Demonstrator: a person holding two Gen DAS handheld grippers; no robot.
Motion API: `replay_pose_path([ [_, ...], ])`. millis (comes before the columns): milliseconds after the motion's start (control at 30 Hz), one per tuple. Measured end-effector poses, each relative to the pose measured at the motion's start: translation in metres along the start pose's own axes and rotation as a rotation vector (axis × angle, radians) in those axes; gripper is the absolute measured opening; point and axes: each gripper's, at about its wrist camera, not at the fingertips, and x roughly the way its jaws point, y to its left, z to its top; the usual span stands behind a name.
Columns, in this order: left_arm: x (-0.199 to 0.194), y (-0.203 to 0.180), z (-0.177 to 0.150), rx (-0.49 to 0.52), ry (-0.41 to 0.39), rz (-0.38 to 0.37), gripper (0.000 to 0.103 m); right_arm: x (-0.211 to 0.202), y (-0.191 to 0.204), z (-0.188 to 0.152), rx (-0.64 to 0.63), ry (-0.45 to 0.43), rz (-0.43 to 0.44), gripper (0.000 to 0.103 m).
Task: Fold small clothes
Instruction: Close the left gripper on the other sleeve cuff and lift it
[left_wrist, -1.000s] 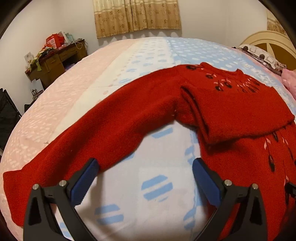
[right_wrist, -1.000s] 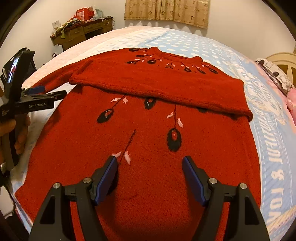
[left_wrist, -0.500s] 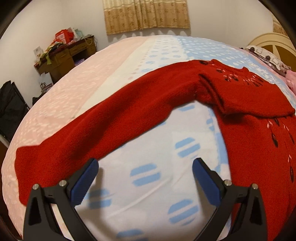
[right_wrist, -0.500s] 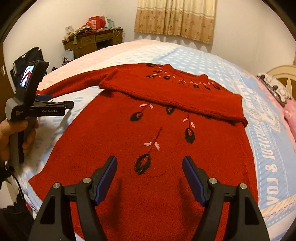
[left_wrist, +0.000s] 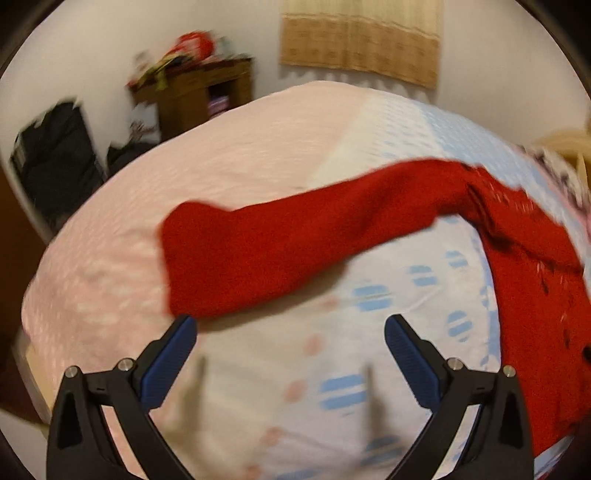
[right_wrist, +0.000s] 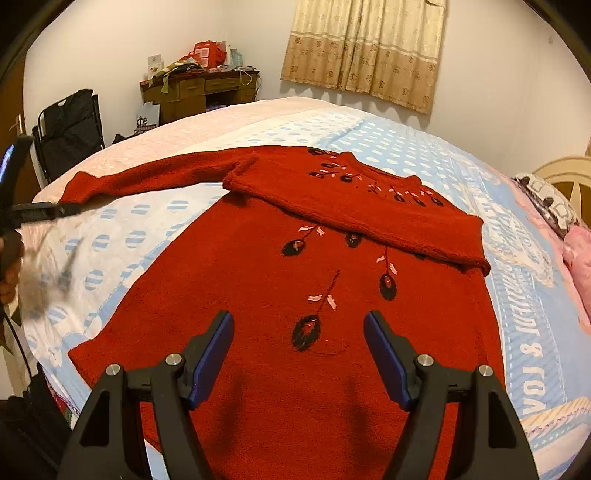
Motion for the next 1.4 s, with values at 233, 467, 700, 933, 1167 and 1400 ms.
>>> replay_pose_path([
  [233, 0.009, 0.043, -0.001, -0.348, 0.047, -0.193, 0.102, -0.002, 0.016, -0.003, -0.061, -0.008, -0.017, 0.073],
  [467, 0.034, 0.040, -0.001, -0.516, 0.051, -0.292, 0.100, -0.001, 0.022, -0.005, -0.089, -0.015, -0.030, 0.073],
  [700, 0.045, 0.044, 0.011, -0.559, -0.020, -0.283, 0.074, -0.001, 0.022, -0.006, -0.096, -0.027, -0.032, 0.073],
  [933, 0.060, 0.068, 0.009, -0.598, -0.013, -0.343, 0.006, 0.002, 0.025, -0.009, -0.111, -0.019, -0.034, 0.073],
  [1167, 0.038, 0.056, 0.041, -0.536, -0.099, -0.337, 0.005, 0.002, 0.019, -0.008, -0.083, -0.028, -0.023, 0.073],
  [1400, 0.026, 0.023, 0.082, -0.477, -0.156, -0.398, 0.005, -0.004, -0.002, -0.003, -0.037, -0.041, -0.012, 0.073],
])
